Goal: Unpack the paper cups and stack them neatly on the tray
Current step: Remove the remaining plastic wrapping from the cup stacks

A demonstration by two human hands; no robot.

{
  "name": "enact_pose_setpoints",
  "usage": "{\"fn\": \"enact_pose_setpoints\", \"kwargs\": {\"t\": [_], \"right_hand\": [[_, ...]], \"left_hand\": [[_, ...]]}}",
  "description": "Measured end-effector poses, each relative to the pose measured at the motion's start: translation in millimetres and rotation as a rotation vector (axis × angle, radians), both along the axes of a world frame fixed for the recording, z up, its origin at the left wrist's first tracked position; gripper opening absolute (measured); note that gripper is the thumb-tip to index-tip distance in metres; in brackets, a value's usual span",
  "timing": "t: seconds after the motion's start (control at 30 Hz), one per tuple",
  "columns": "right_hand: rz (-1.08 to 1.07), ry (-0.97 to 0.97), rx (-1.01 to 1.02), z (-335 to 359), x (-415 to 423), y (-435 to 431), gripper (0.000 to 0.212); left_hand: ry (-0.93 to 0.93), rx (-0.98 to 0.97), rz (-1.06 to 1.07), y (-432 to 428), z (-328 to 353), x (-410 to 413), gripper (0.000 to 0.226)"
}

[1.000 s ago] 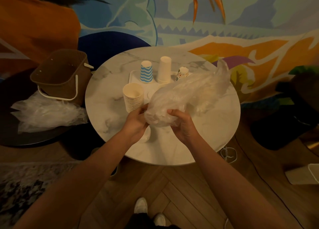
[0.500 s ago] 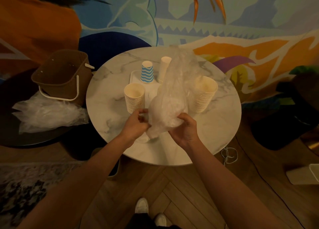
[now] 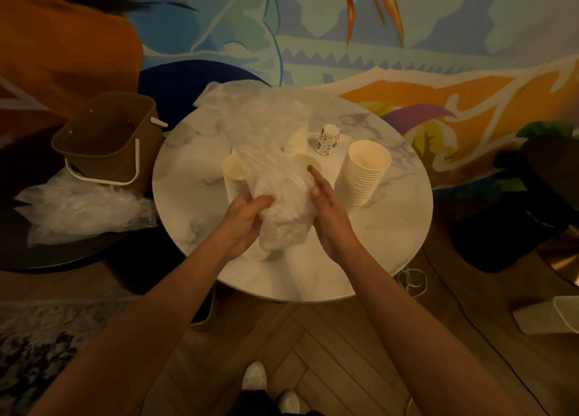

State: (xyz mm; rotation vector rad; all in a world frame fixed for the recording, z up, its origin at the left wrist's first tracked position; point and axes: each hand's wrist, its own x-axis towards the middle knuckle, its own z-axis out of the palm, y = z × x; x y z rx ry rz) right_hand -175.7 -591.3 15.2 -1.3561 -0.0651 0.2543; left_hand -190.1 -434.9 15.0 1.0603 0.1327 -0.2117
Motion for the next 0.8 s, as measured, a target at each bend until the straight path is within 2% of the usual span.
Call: {"fn": "enact_pose_setpoints", "kwargs": {"t": [0.13, 0.2, 0.3, 0.4, 0.43, 0.5, 0.6, 0.67, 0.73, 0.8], "right_hand": [[-0.185, -0.088, -0.098, 1.3, 4.5, 2.6, 0.019], [-0.280, -0.135, -0.147, 2.0, 7.5, 2.8, 0.007], [-0.306, -0.177, -0.217, 3.7, 9.2, 2.7, 0.003], [-0.266, -0.226, -0.264, 0.4, 7.1, 0.6, 0.010], [-0.237, -0.266, -0.293, -1.8, 5.7, -0.6, 0.013], [-0.152, -0.379, -0.432, -8.0, 2.3, -3.0, 0.012], [0.000, -0.527, -0.679, -21.1, -3.9, -4.4, 0.004], [0.092, -0.548, -0.790, -27.3, -3.9, -5.7, 0.009], [0.136, -0.473, -0.799, -25.3, -2.4, -6.7, 0.006], [0.037, -0.327, -0.602, -14.3, -0.2, -6.5, 0.012]], "left_hand": [[0.007, -0.040, 0.032, 1.6, 2.9, -1.0, 0.062], [0.011, -0.054, 0.043, 1.4, 2.6, -1.7, 0.059], [0.047, -0.059, 0.078, 4.6, 4.6, -0.5, 0.054], [0.077, -0.159, 0.030, 8.4, 9.6, -0.5, 0.025], [0.093, -0.220, 0.039, 9.5, 11.4, -0.1, 0.024], [0.096, -0.331, 0.063, 12.5, 15.3, 0.7, 0.031], [0.062, -0.461, 0.031, 15.5, 19.6, 3.1, 0.060], [0.060, -0.527, 0.011, 16.3, 19.6, 3.4, 0.063], [0.067, -0.558, -0.004, 17.2, 17.7, 3.6, 0.066], [0.070, -0.554, 0.003, 17.9, 18.3, 2.4, 0.071]]}}
